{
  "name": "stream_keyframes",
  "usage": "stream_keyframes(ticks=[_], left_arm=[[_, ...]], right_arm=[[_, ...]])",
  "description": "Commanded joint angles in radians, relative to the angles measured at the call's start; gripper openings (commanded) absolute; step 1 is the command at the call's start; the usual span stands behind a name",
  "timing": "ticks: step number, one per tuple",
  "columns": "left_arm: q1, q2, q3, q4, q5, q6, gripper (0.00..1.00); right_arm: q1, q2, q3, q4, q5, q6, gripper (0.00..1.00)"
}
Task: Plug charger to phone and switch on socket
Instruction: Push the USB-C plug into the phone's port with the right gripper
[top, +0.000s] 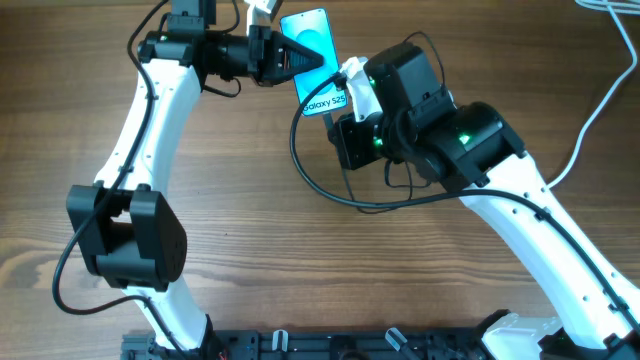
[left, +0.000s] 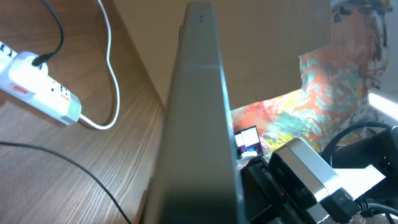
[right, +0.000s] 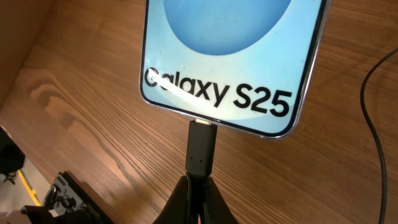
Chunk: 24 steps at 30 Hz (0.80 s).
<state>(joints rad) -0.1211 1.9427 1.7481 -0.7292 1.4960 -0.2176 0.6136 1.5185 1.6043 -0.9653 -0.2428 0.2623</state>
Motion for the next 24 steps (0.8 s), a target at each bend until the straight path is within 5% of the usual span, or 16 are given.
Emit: stream_keyframes(ticks=[1,24], left_arm=[[-0.013,-0.031,0.012,-0.051,0.038,0.027,0.04],[-0.047,-0.031,0.012,-0.095,0.029,0.032,0.04]], right_arm=[[-0.006,-0.003,0.05,0.071,0.04,-0.023,0.04],[-0.006,0.032,0.051,0.163,0.04,-0.027,0.06]])
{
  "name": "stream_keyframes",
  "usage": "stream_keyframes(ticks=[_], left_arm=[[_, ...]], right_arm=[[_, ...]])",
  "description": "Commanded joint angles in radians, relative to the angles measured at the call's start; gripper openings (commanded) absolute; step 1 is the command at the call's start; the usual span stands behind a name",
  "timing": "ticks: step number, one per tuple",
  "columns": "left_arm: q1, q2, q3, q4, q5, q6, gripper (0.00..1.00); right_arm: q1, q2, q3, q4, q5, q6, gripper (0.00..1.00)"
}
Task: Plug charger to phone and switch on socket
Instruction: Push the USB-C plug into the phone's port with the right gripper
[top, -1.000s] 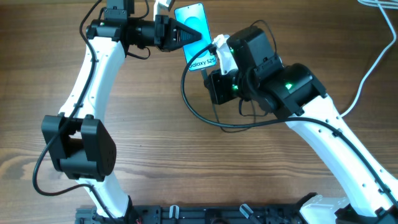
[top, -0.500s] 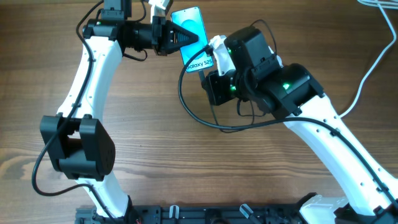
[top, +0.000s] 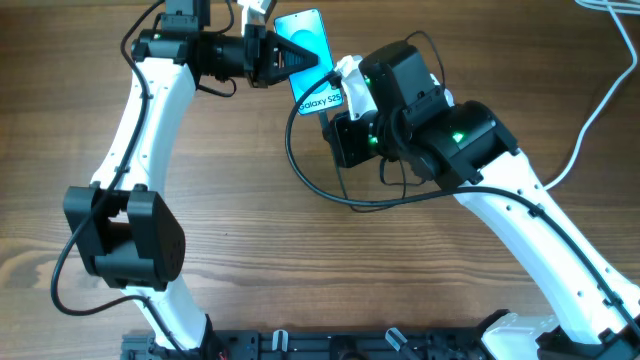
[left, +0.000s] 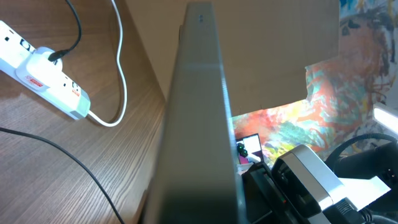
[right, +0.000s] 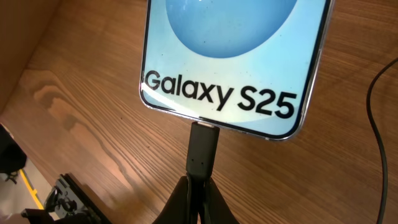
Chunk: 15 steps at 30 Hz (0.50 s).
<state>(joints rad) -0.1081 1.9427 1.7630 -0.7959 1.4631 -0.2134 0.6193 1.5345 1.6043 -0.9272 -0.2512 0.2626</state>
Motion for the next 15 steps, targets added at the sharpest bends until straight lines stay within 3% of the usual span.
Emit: stream_keyframes(ticks=[1,15], left_arm=[[-0.06,-0.031,-0.003,-0.029,0.062,0.028,0.04],[-0.06,-0.031,-0.003,-0.032,0.062,0.028,0.04]], right_arm=[[-0.012,0.016,0.051,0.126,0.048,-0.027,0.06],[-0.012,0.016,0.051,0.149,0.091,-0.105,0.09]])
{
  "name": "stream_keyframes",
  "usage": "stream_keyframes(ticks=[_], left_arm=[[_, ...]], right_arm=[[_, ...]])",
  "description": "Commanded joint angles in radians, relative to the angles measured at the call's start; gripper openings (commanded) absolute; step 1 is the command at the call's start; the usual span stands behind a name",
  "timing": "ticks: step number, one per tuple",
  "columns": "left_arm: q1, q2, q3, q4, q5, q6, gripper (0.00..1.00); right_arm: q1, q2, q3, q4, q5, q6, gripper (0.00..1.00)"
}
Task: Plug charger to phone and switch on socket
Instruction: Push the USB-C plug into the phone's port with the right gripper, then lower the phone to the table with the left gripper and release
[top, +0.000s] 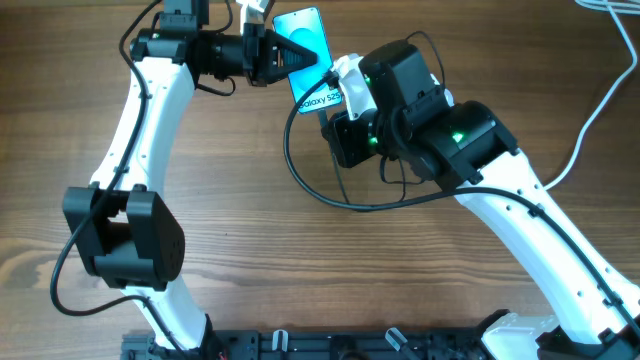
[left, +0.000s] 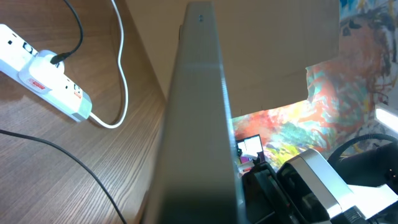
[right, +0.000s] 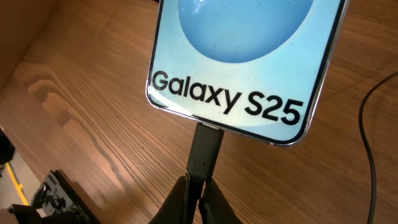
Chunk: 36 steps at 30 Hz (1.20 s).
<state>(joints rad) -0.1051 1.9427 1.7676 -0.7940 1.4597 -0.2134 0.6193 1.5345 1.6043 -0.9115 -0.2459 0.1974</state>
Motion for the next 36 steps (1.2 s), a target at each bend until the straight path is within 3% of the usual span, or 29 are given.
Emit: stream_keyframes(ticks=[1,3,7,9,11,12,15,18,21,28,36], left_arm=[[-0.063,-0.031,-0.008,-0.034,0.065,0.028,0.04],[-0.063,-0.031,-0.008,-0.034,0.065,0.028,0.04],[-0.063,-0.031,-0.008,-0.034,0.052,0.027,0.04],[-0.063,-0.031,-0.008,-0.034,0.027,0.027,0.04],[-0.061,-0.031,-0.008,-0.034,-0.014,0.027,0.04],[-0.061,-0.031,-0.008,-0.035,-0.05,0.027,0.04],[-0.061,-0.031,-0.008,-0.114,-0.28,0.031,0.04],[-0.073,-0.02,-0.008,-0.219,-0.458,0.109,0.04],[-0.101,0.023,-0.023,-0.26,-0.628,0.109,0.04],[-0.162,0.259,-0.035,-0.23,-0.631,0.147,0.04],[-0.176,0.396,-0.035,-0.199,-0.631,0.158,0.04]], right_arm=[[-0.012,0.016,0.052,0.134,0.093,-0.041,0.09],[-0.012,0.016,0.055,0.137,0.093,-0.04,0.1],[-0.012,0.012,0.063,0.129,0.093,-0.04,0.22],[-0.012,0.01,0.07,0.113,0.092,-0.036,0.34],[-0.012,-0.007,0.076,0.087,0.122,0.001,0.39],[-0.013,-0.017,0.077,0.078,0.151,0.021,0.45],[-0.051,-0.072,0.078,0.002,0.259,0.118,0.82],[-0.167,-0.085,0.078,-0.081,0.283,0.248,1.0],[-0.29,-0.067,0.076,-0.162,0.282,0.277,1.0],[-0.349,0.004,0.011,-0.223,0.282,0.274,1.0],[-0.349,0.112,0.01,-0.202,0.264,0.279,1.0]])
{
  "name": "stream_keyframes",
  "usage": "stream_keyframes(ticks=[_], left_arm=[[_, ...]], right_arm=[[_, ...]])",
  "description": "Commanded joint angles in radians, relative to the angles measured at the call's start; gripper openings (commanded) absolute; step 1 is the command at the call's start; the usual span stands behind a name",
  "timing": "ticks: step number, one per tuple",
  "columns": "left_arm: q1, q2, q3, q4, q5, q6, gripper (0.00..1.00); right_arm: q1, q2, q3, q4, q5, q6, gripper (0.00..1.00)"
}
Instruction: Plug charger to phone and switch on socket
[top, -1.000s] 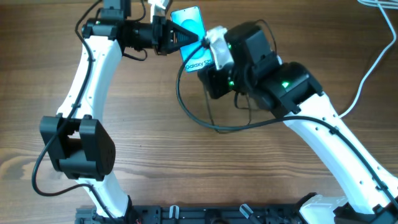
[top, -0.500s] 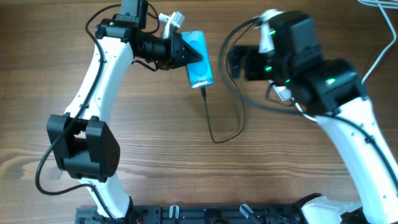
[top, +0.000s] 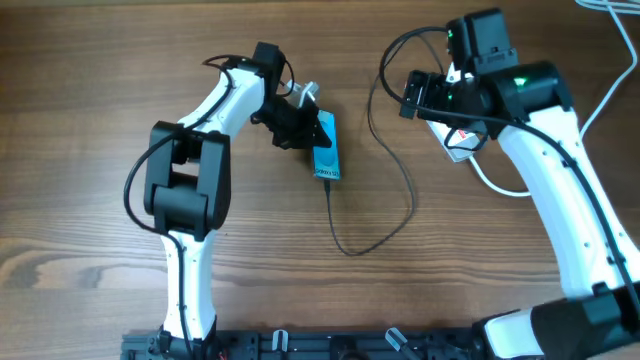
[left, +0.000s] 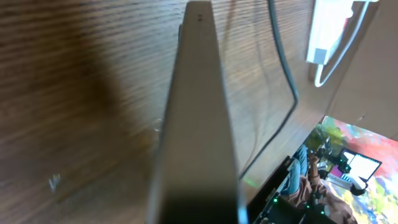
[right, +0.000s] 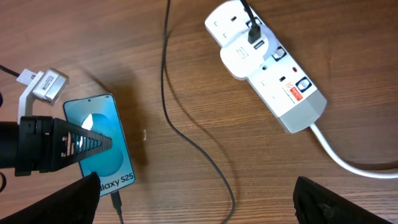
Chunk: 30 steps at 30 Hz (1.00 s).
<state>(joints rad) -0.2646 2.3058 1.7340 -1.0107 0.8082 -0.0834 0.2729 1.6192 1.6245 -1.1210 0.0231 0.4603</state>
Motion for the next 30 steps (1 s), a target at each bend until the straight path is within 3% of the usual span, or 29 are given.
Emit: stream_keyframes(ticks=[1,6,8,11,13,16,19,22,26,30], left_arm=[[-0.022,0.042,-0.002,0.029,0.02,0.028,0.04],[-0.039,0.051,-0.002,0.115,0.02,0.024,0.06],[-0.039,0.051,-0.002,0.125,0.007,0.024,0.14],[-0.039,0.051,-0.002,0.12,-0.106,0.023,0.13],[-0.039,0.051,-0.002,0.103,-0.176,0.023,0.21],[-0.039,0.051,-0.002,0.078,-0.271,0.023,0.25],[-0.026,0.05,-0.001,0.044,-0.305,0.023,0.39],[0.016,0.043,0.023,-0.014,-0.305,0.023,1.0],[0.095,-0.035,0.106,-0.14,-0.305,0.023,1.0],[0.151,-0.314,0.125,-0.153,-0.305,0.019,1.0]], right_arm=[[-0.002,0.031,-0.01,0.01,-0.005,0.019,1.0],[-0.002,0.033,-0.01,0.013,-0.005,0.039,1.0],[-0.002,0.033,-0.01,0.013,-0.005,0.039,1.0],[-0.002,0.033,-0.01,0.012,-0.004,0.037,1.0],[-0.002,0.034,-0.01,0.012,-0.004,0.037,1.0],[-0.002,0.034,-0.01,0.012,-0.001,0.037,1.0],[-0.002,0.04,-0.01,0.013,0.016,0.036,1.0],[-0.014,0.043,-0.01,0.031,0.042,0.036,1.0],[-0.099,0.043,-0.01,0.065,0.057,0.036,1.0],[-0.203,0.046,-0.01,0.069,0.272,0.036,1.0]])
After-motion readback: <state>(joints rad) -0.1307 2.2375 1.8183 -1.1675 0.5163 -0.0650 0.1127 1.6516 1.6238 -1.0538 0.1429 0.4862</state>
